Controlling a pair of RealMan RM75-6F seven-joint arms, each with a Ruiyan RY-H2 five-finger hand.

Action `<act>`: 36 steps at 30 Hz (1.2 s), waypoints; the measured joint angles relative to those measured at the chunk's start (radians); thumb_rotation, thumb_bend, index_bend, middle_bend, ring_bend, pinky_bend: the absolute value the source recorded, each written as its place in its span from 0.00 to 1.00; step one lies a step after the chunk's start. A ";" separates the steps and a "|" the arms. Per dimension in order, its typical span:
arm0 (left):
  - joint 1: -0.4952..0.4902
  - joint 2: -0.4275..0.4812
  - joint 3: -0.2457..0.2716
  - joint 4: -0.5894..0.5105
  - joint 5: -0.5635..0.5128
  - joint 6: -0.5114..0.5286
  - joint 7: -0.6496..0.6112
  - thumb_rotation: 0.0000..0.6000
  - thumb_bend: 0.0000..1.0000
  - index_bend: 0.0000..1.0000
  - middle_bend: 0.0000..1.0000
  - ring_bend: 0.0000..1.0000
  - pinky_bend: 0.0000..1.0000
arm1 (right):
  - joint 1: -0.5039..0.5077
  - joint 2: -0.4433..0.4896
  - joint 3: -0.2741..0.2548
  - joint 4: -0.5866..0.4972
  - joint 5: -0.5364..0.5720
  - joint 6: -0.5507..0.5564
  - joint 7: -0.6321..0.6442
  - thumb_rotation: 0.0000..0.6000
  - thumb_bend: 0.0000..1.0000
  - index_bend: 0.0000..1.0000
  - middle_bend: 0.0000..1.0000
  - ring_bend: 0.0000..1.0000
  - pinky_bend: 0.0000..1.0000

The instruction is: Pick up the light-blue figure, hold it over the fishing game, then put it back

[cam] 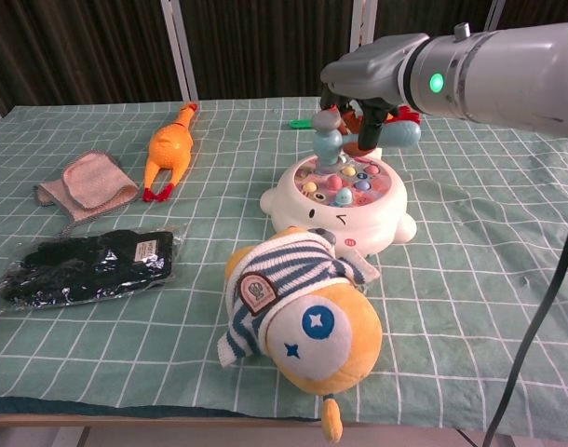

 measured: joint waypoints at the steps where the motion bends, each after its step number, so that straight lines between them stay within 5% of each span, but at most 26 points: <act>1: 0.000 0.000 0.000 0.000 -0.001 0.000 -0.002 1.00 0.39 0.00 0.00 0.00 0.00 | 0.003 -0.003 -0.003 0.004 0.004 0.004 -0.002 1.00 0.63 1.00 0.66 0.70 0.72; 18: -0.001 0.001 -0.002 0.003 -0.001 -0.001 -0.007 1.00 0.39 0.00 0.00 0.00 0.00 | 0.049 -0.053 -0.062 0.078 0.111 0.019 -0.063 1.00 0.62 1.00 0.66 0.70 0.72; 36: 0.004 0.005 -0.005 0.008 0.001 0.012 -0.024 1.00 0.39 0.00 0.00 0.00 0.00 | 0.073 -0.077 -0.064 0.102 0.174 0.045 -0.083 1.00 0.62 1.00 0.66 0.70 0.71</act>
